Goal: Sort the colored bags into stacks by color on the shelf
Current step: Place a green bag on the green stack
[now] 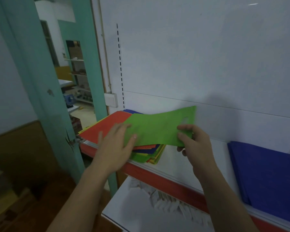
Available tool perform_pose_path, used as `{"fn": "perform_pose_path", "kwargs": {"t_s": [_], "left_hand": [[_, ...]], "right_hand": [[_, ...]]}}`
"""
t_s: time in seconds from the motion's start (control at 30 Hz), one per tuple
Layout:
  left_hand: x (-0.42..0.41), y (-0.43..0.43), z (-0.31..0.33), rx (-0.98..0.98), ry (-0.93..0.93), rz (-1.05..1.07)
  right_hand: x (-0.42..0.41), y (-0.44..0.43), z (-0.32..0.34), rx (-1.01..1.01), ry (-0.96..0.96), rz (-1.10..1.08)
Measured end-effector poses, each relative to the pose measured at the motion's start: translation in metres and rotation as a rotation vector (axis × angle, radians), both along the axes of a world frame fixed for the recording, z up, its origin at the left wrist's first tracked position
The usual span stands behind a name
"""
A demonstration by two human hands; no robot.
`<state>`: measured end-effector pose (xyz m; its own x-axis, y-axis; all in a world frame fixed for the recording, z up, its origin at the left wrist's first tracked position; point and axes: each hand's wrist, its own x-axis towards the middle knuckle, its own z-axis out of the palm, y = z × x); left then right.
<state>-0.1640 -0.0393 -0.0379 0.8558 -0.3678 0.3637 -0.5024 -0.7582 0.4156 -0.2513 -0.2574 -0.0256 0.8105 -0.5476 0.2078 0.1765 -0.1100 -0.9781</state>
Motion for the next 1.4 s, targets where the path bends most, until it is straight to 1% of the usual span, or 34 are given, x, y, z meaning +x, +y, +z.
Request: {"fn": "perform_pose_path", "kwargs": {"t_s": [0.07,0.1,0.13,0.17,0.3,0.4,0.5,0.57,0.67,0.73,0.8,0.9,0.97,1.03,1.1,1.17,1.23,1.27,1.3,1.37,1.4], "left_hand": [[0.019,0.009,0.002,0.101,0.142,0.202],[0.024,0.011,0.002,0.151,0.215,0.233],[0.026,0.012,0.001,0.18,0.247,0.222],[0.027,0.01,-0.001,0.181,0.239,0.186],[0.022,0.004,-0.003,0.046,0.197,0.019],[0.021,0.002,-0.005,-0.021,0.144,-0.035],[0.019,0.001,-0.006,-0.082,0.105,-0.052],[0.016,0.001,-0.005,-0.106,0.1,-0.05],[0.012,0.004,-0.008,-0.075,0.03,-0.031],[0.009,0.008,-0.011,-0.082,-0.04,0.01],[0.004,0.011,-0.012,-0.114,-0.058,0.039],[-0.004,0.014,-0.011,-0.143,-0.071,0.071],[-0.012,0.014,-0.009,-0.182,-0.103,0.089],[-0.028,0.013,-0.004,-0.27,-0.132,0.118],[-0.051,0.014,-0.005,-0.418,-0.119,0.166],[-0.077,0.014,-0.014,-0.551,-0.02,0.238],[-0.092,0.008,-0.028,-0.632,0.153,0.261],[-0.095,0.005,-0.034,-0.691,0.272,0.247],[-0.095,0.002,-0.038,-0.794,0.428,0.229],[-0.1,-0.004,-0.038,-1.05,0.75,0.15],[-0.099,-0.006,-0.037,-1.133,0.851,0.104]], "right_hand": [[-0.003,-0.003,-0.004,0.01,-0.014,-0.019],[-0.004,-0.003,-0.006,0.017,-0.011,-0.013],[-0.005,-0.004,-0.006,0.033,-0.004,0.002],[-0.005,-0.004,-0.006,0.056,0.004,0.024],[-0.004,-0.001,-0.003,0.082,0.047,0.109],[-0.003,0.002,-0.003,0.082,0.053,0.17],[-0.002,0.004,0.0,0.093,0.013,0.118],[0.0,0.0,0.0,-0.034,0.01,-0.01],[-0.004,-0.009,-0.002,-0.327,0.043,-0.167],[-0.013,-0.015,-0.003,-0.415,0.078,-0.208],[-0.021,-0.023,-0.004,-0.404,0.079,-0.203],[-0.036,-0.035,-0.005,-0.359,0.141,-0.152],[-0.049,-0.043,-0.006,-0.367,0.174,-0.132],[-0.063,-0.049,-0.01,-0.369,0.196,-0.123],[-0.077,-0.057,-0.014,-0.303,0.197,-0.114],[-0.091,-0.066,-0.014,-0.287,0.209,-0.094],[-0.105,-0.08,-0.015,-0.377,0.238,-0.072],[-0.112,-0.085,-0.015,-0.407,0.26,-0.064],[-0.119,-0.089,-0.014,-0.418,0.273,-0.049],[-0.132,-0.094,-0.012,-0.416,0.258,-0.023],[-0.137,-0.095,-0.011,-0.414,0.243,-0.007]]}}
